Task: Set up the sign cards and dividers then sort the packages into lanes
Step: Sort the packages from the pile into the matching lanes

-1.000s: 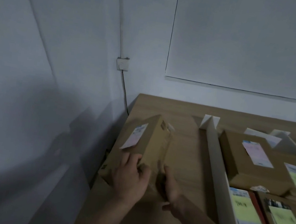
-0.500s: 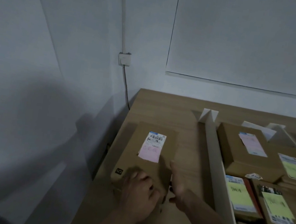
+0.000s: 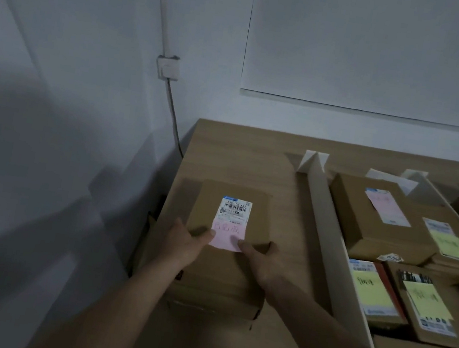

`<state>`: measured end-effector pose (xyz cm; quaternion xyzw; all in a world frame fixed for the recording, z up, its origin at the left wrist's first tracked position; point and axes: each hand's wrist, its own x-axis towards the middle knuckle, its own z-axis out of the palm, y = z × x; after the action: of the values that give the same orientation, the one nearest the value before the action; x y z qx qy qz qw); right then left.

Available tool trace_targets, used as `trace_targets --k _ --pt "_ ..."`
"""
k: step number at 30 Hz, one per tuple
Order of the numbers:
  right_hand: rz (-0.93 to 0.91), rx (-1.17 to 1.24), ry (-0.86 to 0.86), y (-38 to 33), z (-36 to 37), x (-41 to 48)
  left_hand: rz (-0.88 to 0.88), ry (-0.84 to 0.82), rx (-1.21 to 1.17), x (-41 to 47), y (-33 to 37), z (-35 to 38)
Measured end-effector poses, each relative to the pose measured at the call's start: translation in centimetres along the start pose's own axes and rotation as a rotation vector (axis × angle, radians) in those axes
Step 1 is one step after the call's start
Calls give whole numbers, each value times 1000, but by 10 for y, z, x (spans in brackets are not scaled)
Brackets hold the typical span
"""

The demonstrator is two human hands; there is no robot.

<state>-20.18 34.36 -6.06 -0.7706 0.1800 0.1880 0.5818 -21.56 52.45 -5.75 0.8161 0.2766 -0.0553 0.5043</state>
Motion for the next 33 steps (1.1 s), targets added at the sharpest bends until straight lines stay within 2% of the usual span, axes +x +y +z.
trace_targets --k 5,12,19,25,33 --pt "15 -56 60 7 7 6 -12 -115 17 0 -7 2" --pt "28 -7 47 10 8 6 -38 -215 -46 10 -18 -5" --pt "-52 100 32 -3 -9 -11 28 -178 -174 -13 -1 -8" --pt "-217 137 43 -39 -61 -48 172 -117 -298 -57 51 -5" --pt "-392 164 237 -43 -187 -132 381 -191 -325 -156 136 54"
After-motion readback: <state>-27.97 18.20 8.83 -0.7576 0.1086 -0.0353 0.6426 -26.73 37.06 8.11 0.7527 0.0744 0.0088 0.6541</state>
